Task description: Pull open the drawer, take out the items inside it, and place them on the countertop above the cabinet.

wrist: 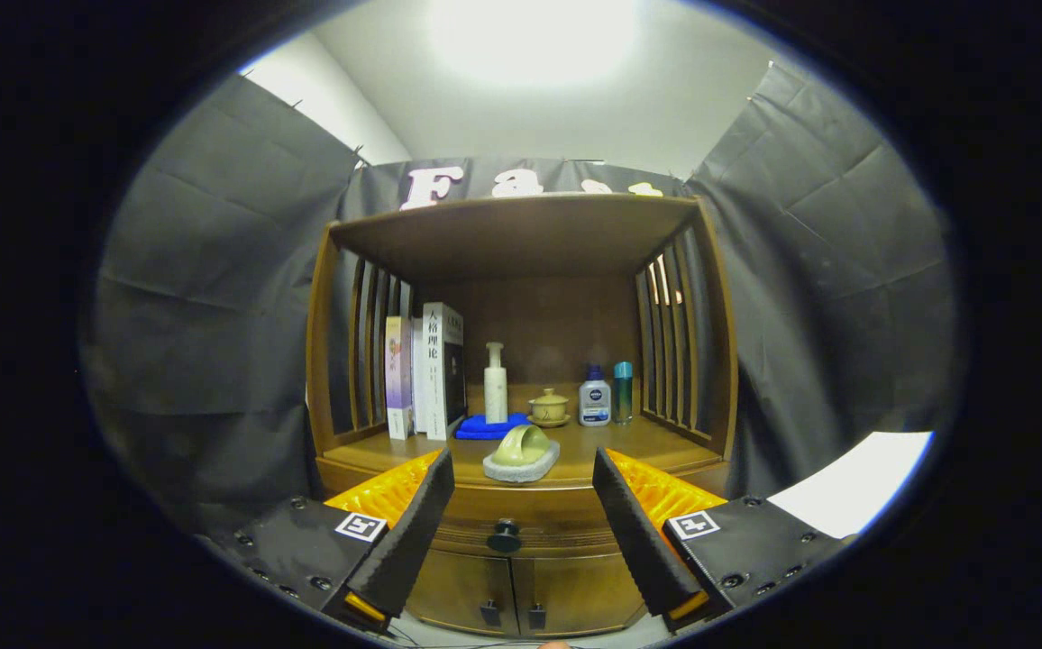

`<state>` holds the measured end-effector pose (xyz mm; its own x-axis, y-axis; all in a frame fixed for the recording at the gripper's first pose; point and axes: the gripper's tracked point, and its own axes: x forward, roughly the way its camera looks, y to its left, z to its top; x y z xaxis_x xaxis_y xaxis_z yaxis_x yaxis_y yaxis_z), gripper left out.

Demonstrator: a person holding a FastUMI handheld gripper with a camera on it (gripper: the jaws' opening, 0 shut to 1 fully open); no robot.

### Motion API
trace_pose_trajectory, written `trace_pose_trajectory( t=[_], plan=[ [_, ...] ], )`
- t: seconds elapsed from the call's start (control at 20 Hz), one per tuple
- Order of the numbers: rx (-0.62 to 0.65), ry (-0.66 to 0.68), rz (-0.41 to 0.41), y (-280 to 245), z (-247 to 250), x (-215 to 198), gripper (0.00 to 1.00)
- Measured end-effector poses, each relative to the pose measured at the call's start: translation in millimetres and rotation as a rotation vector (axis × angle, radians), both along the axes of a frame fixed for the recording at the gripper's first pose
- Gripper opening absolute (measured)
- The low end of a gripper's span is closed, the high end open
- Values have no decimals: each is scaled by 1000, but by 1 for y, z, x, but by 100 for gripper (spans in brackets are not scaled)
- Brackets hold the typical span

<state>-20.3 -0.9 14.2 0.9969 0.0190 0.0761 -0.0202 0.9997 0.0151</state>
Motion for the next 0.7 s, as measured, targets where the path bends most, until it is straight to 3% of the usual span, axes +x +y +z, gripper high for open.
trace_pose_trajectory(
  t=[0.35, 0.7],
  plan=[
    [44, -32, -20, -21, 24, -32, 97],
    [61, -51, -2, -20, 38, -39, 97]
  ],
)
